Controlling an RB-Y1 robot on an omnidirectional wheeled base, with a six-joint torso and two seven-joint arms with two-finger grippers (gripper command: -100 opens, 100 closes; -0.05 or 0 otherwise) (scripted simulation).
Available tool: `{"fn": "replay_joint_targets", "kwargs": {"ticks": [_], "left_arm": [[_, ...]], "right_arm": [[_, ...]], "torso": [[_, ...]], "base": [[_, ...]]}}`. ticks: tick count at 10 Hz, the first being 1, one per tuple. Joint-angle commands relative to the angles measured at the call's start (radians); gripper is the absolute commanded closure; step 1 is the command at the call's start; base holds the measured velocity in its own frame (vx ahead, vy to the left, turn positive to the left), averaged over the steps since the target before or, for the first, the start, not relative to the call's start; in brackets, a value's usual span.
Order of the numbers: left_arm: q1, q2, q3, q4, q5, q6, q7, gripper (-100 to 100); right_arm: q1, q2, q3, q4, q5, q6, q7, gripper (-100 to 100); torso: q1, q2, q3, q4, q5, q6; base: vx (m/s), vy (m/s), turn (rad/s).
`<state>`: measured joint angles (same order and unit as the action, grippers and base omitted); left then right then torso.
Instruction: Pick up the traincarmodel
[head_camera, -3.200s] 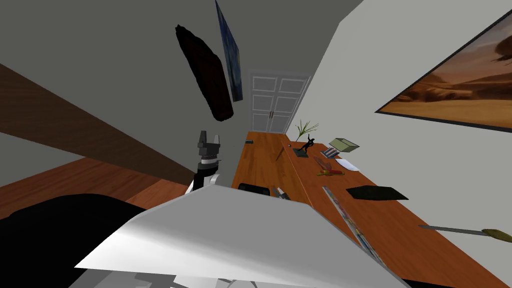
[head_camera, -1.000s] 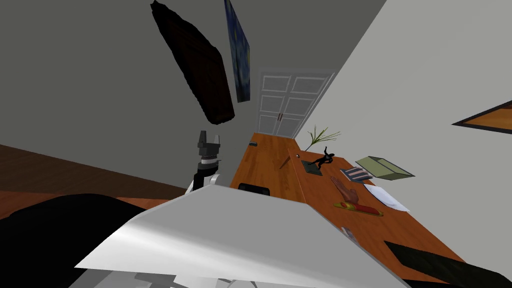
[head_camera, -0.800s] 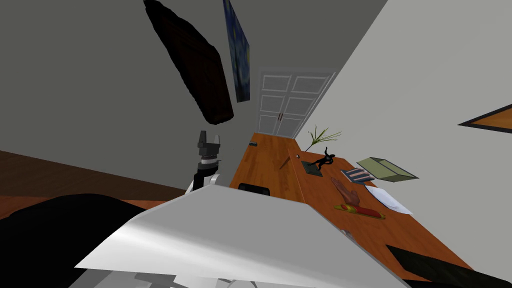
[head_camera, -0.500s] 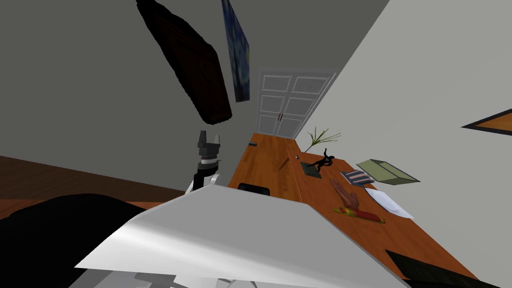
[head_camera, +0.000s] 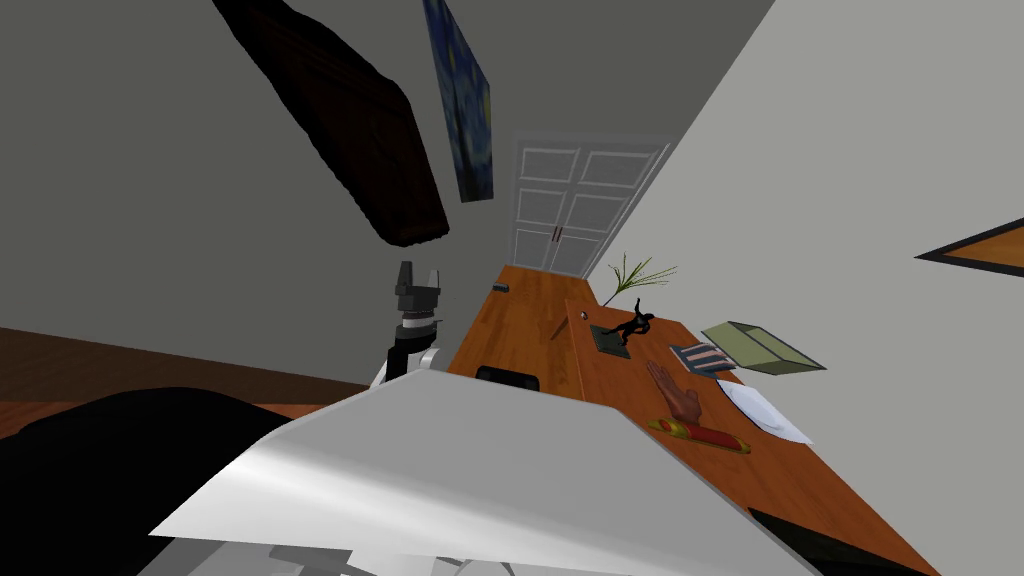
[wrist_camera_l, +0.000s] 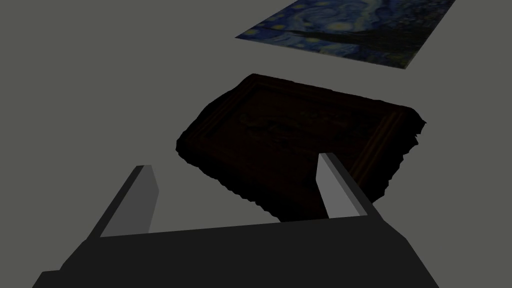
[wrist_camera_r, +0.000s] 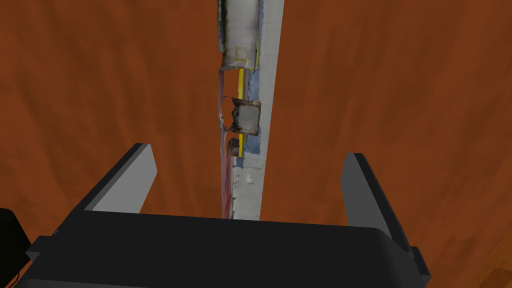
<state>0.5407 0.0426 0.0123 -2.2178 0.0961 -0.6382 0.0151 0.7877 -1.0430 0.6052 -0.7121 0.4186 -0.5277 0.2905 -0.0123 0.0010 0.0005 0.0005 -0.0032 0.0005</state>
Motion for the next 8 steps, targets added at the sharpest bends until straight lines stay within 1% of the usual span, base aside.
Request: {"fn": "replay_joint_targets", "kwargs": {"ticks": [1, 2, 3, 4, 5, 6, 7, 8], "left_arm": [[0.0, 0.0, 0.0, 0.0, 0.0, 0.0, 0.0, 0], [0.0, 0.0, 0.0, 0.0, 0.0, 0.0, 0.0, 0], [0.0, 0.0, 0.0, 0.0, 0.0, 0.0, 0.0, 0], [0.0, 0.0, 0.0, 0.0, 0.0, 0.0, 0.0, 0], [0.0, 0.0, 0.0, 0.0, 0.0, 0.0, 0.0, 0], [0.0, 0.0, 0.0, 0.0, 0.0, 0.0, 0.0, 0], [0.0, 0.0, 0.0, 0.0, 0.0, 0.0, 0.0, 0], [0.0, 0.0, 0.0, 0.0, 0.0, 0.0, 0.0, 0]], "right_arm": [[-0.014, 0.028, 0.0, 0.003, -0.009, 0.011, 0.0, -100], [-0.024, 0.046, 0.0, 0.004, -0.013, 0.013, 0.0, -100], [-0.024, 0.046, 0.0, 0.004, -0.013, 0.013, 0.0, -100], [-0.036, 0.067, 0.002, 0.004, -0.017, 0.015, -0.001, -100], [-0.036, 0.067, 0.002, 0.004, -0.017, 0.015, -0.001, -100], [-0.029, 0.061, 0.001, -0.009, -0.017, 0.024, -0.003, -100], [-0.031, 0.062, 0.002, -0.006, -0.017, 0.021, -0.002, 0], [-0.046, 0.093, 0.007, 0.008, -0.011, 0.039, 0.0, -100]], "torso": [[0.0, 0.0, 0.0, 0.0, 0.0, 0.0], [0.002, 0.0, 0.0, 0.0, 0.0, 0.0], [0.005, 0.0, 0.0, 0.0, 0.001, 0.0], [0.009, 0.0, 0.0, 0.0, 0.002, 0.0], [0.011, 0.001, 0.0, 0.0, 0.003, 0.0], [0.012, 0.001, 0.0, 0.0, 0.003, 0.0], [0.014, 0.001, 0.001, 0.0, 0.003, 0.0], [0.014, 0.001, 0.001, 0.0, 0.003, 0.0]], "base": [[0.018, -0.17, -0.002], [0.027, -0.126, -0.006], [0.016, -0.059, -0.002], [0.005, -0.037, -0.015], [0.002, -0.027, -0.008], [0.001, -0.009, 0.002], [0.0, 0.0, 0.0], [-0.012, -0.033, 0.052]]}}
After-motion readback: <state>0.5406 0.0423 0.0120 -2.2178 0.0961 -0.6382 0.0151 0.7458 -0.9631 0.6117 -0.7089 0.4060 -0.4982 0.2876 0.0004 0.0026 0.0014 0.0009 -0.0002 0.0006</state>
